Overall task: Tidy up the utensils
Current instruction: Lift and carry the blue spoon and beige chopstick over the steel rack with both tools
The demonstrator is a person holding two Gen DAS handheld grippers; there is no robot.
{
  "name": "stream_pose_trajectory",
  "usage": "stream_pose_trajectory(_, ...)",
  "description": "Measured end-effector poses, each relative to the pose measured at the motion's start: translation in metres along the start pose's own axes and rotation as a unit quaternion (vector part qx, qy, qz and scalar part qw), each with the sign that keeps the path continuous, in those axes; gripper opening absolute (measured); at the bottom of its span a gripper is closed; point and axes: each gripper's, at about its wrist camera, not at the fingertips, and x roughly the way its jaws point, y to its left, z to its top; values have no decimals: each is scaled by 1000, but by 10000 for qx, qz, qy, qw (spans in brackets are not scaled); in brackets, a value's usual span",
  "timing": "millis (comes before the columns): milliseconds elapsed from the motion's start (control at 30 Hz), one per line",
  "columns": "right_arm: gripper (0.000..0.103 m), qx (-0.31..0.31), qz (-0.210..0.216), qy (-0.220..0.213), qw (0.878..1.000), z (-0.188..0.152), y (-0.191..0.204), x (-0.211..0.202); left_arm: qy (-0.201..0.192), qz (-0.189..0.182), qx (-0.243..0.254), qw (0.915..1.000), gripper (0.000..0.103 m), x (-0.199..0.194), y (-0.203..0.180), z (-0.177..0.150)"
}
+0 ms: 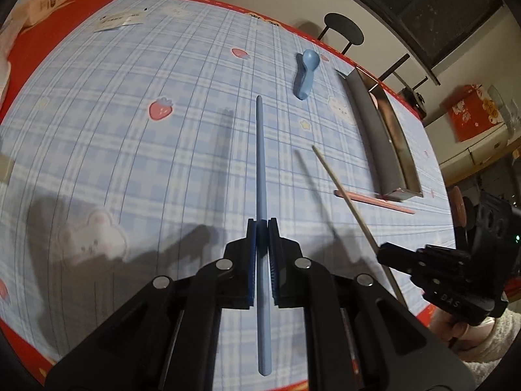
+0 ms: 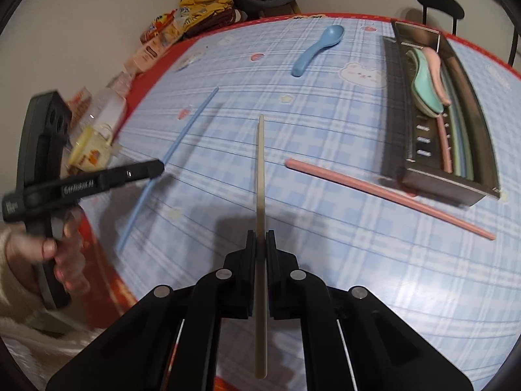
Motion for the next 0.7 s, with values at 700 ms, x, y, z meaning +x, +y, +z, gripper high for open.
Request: stream_pose_trajectory(700,6,1170,-462,-1280,9838,28,-74,-81,-116,-654,560,9962,11,0,-88,45)
